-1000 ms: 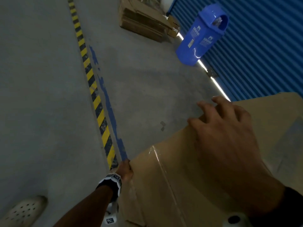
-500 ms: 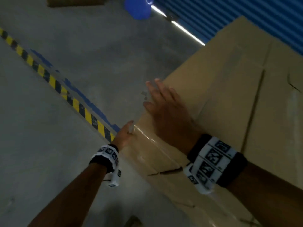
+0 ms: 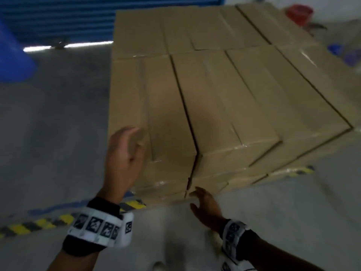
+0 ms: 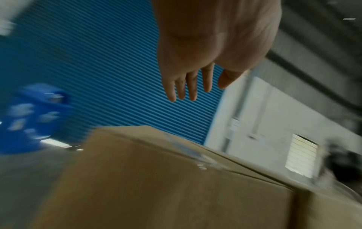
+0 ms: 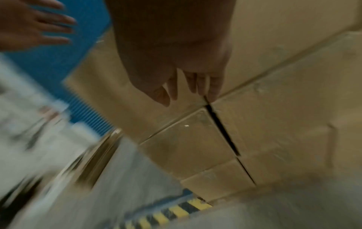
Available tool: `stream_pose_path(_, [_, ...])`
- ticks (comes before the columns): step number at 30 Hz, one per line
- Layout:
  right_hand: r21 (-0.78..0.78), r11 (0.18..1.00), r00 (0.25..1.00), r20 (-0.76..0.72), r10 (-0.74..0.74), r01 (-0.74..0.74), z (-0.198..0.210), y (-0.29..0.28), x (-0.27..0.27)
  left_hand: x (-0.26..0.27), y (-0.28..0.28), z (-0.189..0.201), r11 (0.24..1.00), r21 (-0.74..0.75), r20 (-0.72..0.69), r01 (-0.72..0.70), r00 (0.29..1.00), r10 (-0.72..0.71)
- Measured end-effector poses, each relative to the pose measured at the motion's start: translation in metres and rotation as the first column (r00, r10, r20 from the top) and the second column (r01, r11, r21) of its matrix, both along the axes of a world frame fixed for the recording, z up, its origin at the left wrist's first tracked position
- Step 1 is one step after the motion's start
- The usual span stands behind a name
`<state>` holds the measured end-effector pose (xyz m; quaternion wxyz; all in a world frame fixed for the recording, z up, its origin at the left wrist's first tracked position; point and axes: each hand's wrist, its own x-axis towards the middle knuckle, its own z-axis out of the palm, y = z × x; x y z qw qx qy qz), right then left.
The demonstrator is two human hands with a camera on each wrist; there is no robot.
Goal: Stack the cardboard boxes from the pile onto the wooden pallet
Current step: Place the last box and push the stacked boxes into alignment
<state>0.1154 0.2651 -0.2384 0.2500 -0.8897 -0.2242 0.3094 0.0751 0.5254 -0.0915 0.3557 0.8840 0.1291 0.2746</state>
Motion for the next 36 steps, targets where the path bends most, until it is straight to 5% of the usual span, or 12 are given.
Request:
stream_pose_path(2, [0.060, 0.923, 0.904, -0.235, -0.357, 0.380, -0.005, -0.004, 0.000, 0.037, -0.033, 0.013, 0.964, 0.167, -0.164, 0.209, 0.969, -0.182])
stream_pose_path(5, [0.070, 0.679, 0.614, -0.500, -0.610, 0.731, -0.017, -0.007, 0.001, 0.082, -0.087, 0.018, 0.810, 0.339, -0.436, 0.479, 0.843, -0.316])
stream_pose_path(8, [0.079, 0.370, 0.318, -0.692, -0.649, 0.926, -0.029, -0.008, 0.007, 0.121, -0.113, 0.009, 0.645, 0.426, -0.698, 0.634, 0.684, -0.212])
stream_pose_path(12, [0.020, 0.051, 0.042, -0.872, -0.487, 0.998, -0.027, -0.006, 0.033, 0.149, -0.107, -0.020, 0.711, 0.341, -0.793, 0.616, 0.594, -0.135])
stream_pose_path(18, [0.002, -0.121, -0.040, -0.939, -0.343, 0.993, -0.012, 0.008, 0.081, 0.148, -0.094, -0.027, 0.757, 0.311, -0.742, 0.575, 0.644, -0.184])
stream_pose_path(23, [-0.068, -0.198, -0.134, -0.929, -0.344, 0.978, -0.014, 0.011, 0.084, 0.152, -0.105, -0.020, 0.744, 0.296, -0.782, 0.599, 0.599, -0.172])
stream_pose_path(28, [-0.099, -0.345, -0.227, -0.907, -0.354, 0.934, -0.040, -0.002, 0.087, 0.182, -0.165, 0.004, 0.556, 0.390, -0.739, 0.734, 0.610, -0.287])
stream_pose_path(31, [-0.119, -0.434, -0.262, -0.922, -0.287, 0.893, -0.048, -0.005, 0.094, 0.204, -0.201, -0.001, 0.419, 0.391, -0.755, 0.820, 0.546, -0.363])
stream_pose_path(36, [-0.064, -0.471, -0.159, -0.974, -0.163, 0.880, -0.040, 0.017, 0.095, 0.211, -0.201, -0.020, 0.330, 0.397, -0.793, 0.857, 0.501, -0.347])
